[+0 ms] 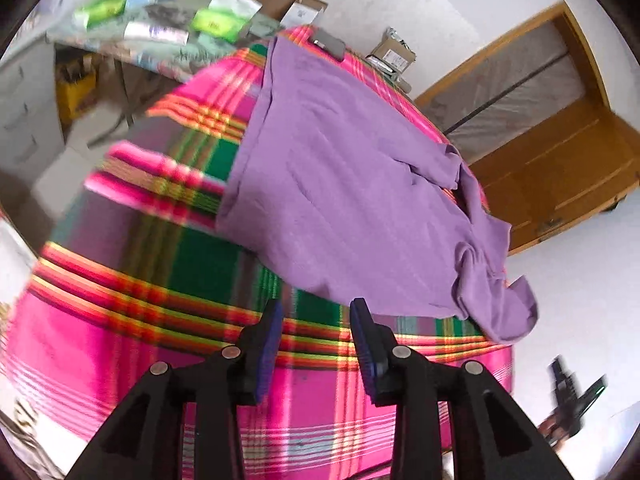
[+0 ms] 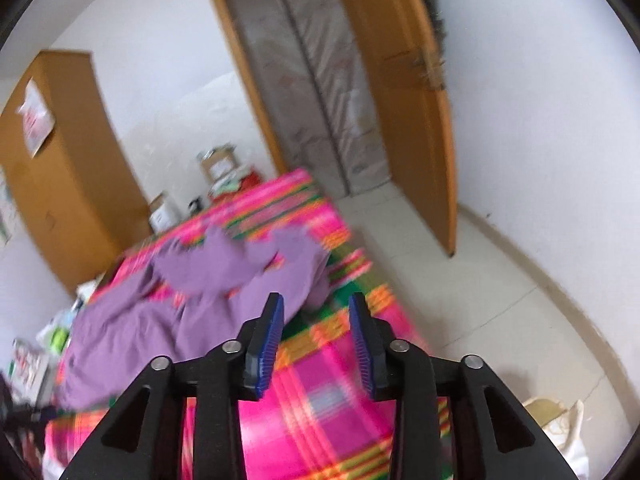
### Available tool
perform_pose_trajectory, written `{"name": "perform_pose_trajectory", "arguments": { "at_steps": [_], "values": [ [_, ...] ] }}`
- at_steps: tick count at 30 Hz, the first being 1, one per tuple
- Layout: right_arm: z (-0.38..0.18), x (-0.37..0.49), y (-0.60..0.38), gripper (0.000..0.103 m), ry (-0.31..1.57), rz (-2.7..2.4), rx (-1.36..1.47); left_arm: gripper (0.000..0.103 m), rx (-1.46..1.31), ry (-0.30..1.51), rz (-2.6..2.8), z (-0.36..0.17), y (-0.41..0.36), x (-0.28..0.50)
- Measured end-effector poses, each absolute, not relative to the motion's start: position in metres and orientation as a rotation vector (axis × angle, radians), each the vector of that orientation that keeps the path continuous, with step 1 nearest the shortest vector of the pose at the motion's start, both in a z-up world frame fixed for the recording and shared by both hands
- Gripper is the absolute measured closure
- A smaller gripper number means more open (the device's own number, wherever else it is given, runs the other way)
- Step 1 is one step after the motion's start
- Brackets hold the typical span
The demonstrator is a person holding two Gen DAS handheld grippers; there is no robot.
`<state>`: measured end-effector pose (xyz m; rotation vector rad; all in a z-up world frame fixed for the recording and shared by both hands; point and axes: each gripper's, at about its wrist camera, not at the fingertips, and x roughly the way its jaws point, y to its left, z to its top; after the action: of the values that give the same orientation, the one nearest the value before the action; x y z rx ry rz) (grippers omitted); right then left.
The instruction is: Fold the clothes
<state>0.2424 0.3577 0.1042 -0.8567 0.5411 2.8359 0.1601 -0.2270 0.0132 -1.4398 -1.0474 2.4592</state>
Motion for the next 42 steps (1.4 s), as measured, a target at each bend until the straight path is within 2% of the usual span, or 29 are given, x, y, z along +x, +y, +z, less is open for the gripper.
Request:
{"name": "perform_pose_trajectory", "arguments": {
  "at_steps": [4, 10, 17, 20, 21, 24, 27, 31, 35, 38, 42],
  "values": [
    [0.073, 0.233, 0.329, 0.066, 0.580, 2.894, -1.015, 0.067, -1.417, -1.254, 2.412, 0.001, -0.238, 0.154],
    [0.042, 0.191, 0.284, 0.066, 0.783, 2.969, -1.247, 0.064, -1.319, -1.514, 2.329, -0.012, -0.255, 0.155],
    [0.021, 0.150, 0.243, 0.065, 0.939, 2.975, -1.460, 0.064, -1.310, -1.539, 2.334, -0.014, -0.254, 0.147],
    [0.015, 0.148, 0.232, 0.060, 0.966, 2.940, -1.462, 0.064, -1.305, -1.555, 2.333, -0.014, -0.254, 0.142],
    [0.019, 0.151, 0.223, 0.057, 0.892, 2.977, -1.449, 0.064, -1.305, -1.553, 2.340, -0.014, -0.253, 0.141],
    [0.027, 0.166, 0.200, 0.057, 0.673, 3.074, -1.442, 0.064, -1.295, -1.541, 2.353, -0.013, -0.249, 0.135],
    [0.021, 0.166, 0.189, 0.057, 0.776, 3.082, -1.548, 0.064, -1.292, -1.556, 2.351, -0.013, -0.249, 0.131],
    [0.010, 0.150, 0.181, 0.057, 0.908, 3.026, -1.587, 0.073, -1.333, -1.559, 2.359, -0.013, -0.247, 0.126],
    [0.001, 0.136, 0.176, 0.057, 1.181, 2.972, -1.653, 0.088, -1.367, -1.591, 2.348, -0.017, -0.250, 0.123],
    [-0.003, 0.129, 0.179, 0.056, 1.334, 2.907, -1.621, 0.089, -1.389, -1.567, 2.361, -0.017, -0.250, 0.122],
    [-0.001, 0.123, 0.177, 0.056, 1.329, 2.860, -1.619, 0.093, -1.388, -1.560, 2.367, -0.018, -0.251, 0.123]
  ]
}}
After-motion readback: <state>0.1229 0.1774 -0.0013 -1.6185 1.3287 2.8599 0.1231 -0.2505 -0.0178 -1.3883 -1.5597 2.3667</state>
